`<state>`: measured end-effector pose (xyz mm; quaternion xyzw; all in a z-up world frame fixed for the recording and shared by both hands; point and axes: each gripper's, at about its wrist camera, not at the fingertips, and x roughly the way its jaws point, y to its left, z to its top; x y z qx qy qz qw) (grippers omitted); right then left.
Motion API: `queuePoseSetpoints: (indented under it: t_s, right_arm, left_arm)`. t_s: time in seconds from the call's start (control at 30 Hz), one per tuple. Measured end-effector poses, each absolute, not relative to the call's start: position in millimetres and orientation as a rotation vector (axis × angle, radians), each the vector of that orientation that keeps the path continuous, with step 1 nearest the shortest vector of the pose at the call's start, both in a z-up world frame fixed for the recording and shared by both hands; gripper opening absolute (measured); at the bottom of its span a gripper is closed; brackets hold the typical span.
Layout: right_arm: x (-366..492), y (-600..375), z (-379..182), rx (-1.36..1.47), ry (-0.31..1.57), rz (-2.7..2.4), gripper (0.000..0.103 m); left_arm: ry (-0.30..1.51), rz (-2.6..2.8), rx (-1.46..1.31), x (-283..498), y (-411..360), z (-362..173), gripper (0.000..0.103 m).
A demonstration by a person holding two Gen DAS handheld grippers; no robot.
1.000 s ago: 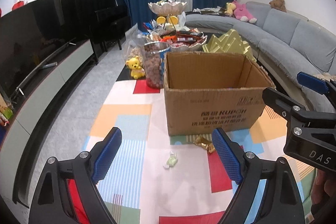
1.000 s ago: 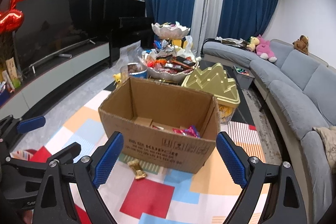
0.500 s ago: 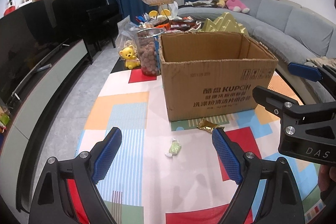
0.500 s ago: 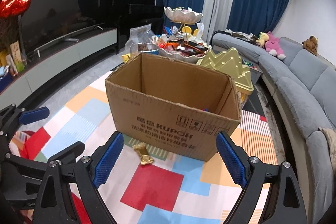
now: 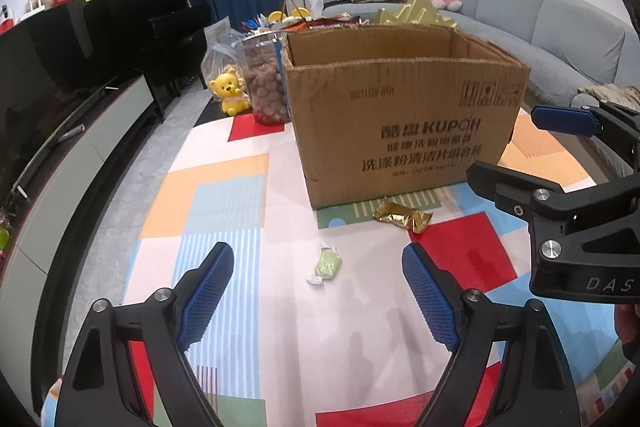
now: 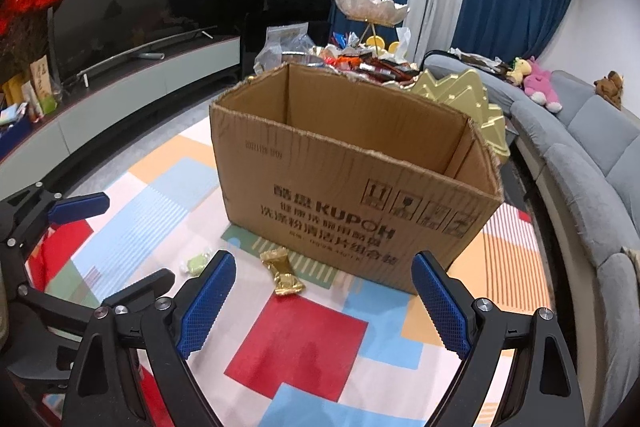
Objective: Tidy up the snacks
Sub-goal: 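Move both tools back toward the light-green candy and gold candy beside the box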
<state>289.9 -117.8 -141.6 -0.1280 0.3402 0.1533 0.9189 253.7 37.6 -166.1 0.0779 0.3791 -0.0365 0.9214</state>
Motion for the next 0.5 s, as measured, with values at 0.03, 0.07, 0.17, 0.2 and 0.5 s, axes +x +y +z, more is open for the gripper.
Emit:
queuePoseSetpoints:
  t_s: [0.03, 0.07, 0.17, 0.2, 0.5]
  right_arm:
    - [291.4, -117.9, -145.0, -0.261, 0.703, 0.318, 0.090]
    - [292.8, -117.2, -146.4, -0.261, 0.705, 0.320, 0.090]
    - [297.1, -115.0, -154.3, -0.262, 0.714, 0.333, 0.090]
    - [297.9, -113.9, -156.6, -0.264, 0.713, 0.338, 0.090]
    - [309.2, -102.2, -178.1, -0.302, 0.728, 0.397, 0.081]
  left_arm:
    - [0.781, -0.074, 0.162, 254.6, 37.6, -168.7, 0.086]
    - [0.783, -0.074, 0.164, 255.2, 38.0, -170.9, 0.086]
    - [0.789, -0.071, 0.171, 258.9, 39.3, -178.8, 0.086]
    - [0.792, -0.070, 0.171, 260.9, 40.2, -181.9, 0.084]
    - [0.833, -0.072, 0.169, 277.8, 48.5, -202.2, 0.072]
